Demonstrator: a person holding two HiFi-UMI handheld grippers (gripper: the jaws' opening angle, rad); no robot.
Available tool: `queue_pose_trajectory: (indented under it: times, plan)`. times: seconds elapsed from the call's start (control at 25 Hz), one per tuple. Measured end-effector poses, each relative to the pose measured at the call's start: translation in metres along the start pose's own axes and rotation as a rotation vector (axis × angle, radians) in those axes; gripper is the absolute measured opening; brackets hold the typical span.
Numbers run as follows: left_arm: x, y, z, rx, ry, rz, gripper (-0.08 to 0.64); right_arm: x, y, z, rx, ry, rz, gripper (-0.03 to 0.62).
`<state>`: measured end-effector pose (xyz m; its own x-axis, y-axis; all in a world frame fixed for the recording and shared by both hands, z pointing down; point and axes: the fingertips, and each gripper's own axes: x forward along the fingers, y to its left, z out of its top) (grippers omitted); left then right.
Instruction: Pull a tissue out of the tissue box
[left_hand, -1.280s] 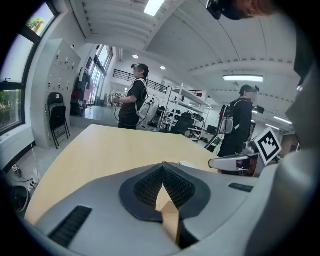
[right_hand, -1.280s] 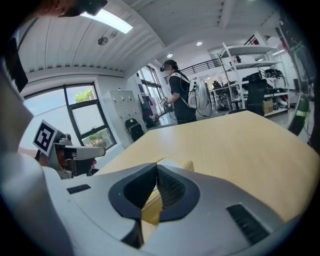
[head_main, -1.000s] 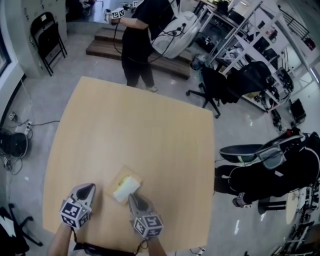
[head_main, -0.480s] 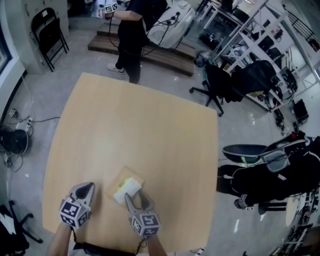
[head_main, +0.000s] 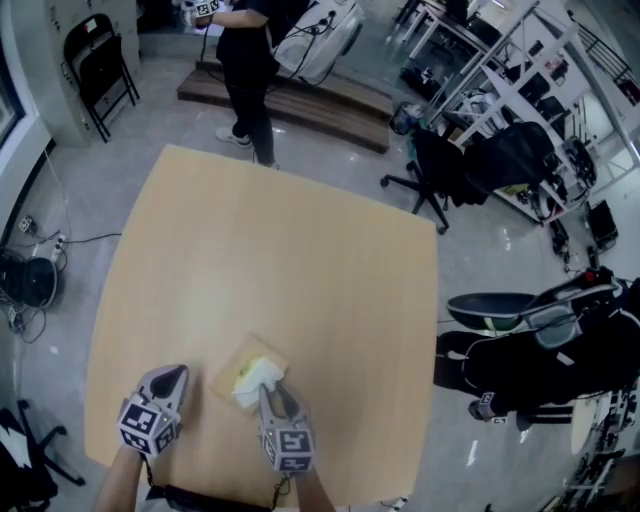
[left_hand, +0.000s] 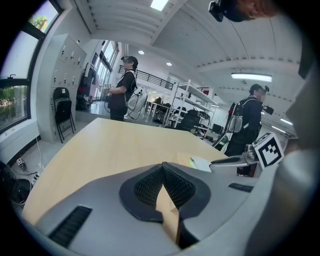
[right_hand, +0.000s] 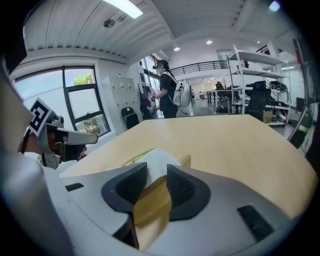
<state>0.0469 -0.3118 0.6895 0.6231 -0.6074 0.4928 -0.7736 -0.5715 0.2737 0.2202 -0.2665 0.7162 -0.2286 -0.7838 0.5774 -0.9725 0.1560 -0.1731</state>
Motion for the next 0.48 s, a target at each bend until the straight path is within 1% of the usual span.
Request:
queue_pose_trajectory:
  times: [0.12,0.2,0.28,0.48]
  plan:
    - [0.0014,-0.0012,-0.0018,-0.002,-0.001,0.000,0.008,-0.0006,-0.0060,-0.0009,-0.010,0.000,-0.030,0.092]
    - [0.0017,-0.0012,-0.0022,-0.001,-0.002,0.001,0.008,-0.0009,-0.0069,-0.0011,-0.012,-0.001,-0.041,0.027]
    - [0.0011,-0.0019,-0.0015,0.001,-0.003,0.001,0.008,-0.0016,-0.0063,-0.0008,-0.011,-0.003,-0.046,0.011]
    - [-0.0018,-0.0047,0.0000,0.002,-0.009,-0.001,0.008,-0.0038,-0.0034,-0.0013,0.005,-0.004,-0.026,0.005]
